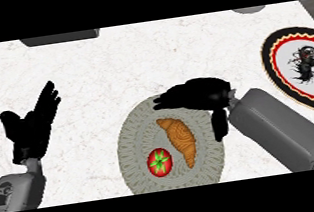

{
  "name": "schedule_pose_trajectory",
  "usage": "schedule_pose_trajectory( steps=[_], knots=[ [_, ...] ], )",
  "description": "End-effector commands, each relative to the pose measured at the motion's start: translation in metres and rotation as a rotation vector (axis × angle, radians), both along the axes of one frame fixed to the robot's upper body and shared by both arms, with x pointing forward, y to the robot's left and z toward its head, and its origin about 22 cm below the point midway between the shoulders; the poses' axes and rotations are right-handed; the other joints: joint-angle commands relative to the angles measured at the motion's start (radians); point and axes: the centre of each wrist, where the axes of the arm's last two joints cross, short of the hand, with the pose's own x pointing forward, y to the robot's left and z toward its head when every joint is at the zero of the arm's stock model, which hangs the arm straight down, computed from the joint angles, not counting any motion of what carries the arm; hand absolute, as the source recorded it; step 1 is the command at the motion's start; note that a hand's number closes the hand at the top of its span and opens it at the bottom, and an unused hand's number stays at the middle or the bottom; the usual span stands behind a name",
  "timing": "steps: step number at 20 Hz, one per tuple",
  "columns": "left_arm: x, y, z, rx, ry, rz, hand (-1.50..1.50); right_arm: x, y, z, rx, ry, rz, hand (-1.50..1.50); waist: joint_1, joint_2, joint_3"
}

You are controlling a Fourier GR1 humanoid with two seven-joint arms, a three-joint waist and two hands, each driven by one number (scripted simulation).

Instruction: Pick the croissant from the placemat and place it in the plate

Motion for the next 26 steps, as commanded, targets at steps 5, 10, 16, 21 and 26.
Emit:
schedule_pose_trajectory(
  steps=[5,10,16,21,26],
  knots=[
    [-0.013,0.006,0.000,-0.014,0.009,0.001,0.00,-0.013,0.020,0.000,-0.150,-0.037,0.017,-1.50,0.001,-0.001,0.000],
    [-0.018,0.013,-0.005,0.007,0.003,0.010,0.00,-0.025,0.028,-0.007,-0.210,-0.030,0.031,-1.50,0.000,-0.001,0.000],
    [-0.001,0.008,0.000,0.013,-0.007,0.002,0.00,-0.012,0.064,-0.027,-0.222,-0.075,0.016,-1.50,0.003,0.002,0.000],
    [-0.019,0.005,-0.025,-0.005,0.019,-0.011,0.00,-0.012,0.051,-0.038,-0.234,-0.087,0.013,-1.50,0.002,0.002,0.000],
    [-0.004,-0.013,0.008,0.004,-0.008,-0.016,0.00,-0.025,0.063,-0.047,-0.313,-0.091,0.066,-1.50,0.001,0.000,0.000]
  ],
)
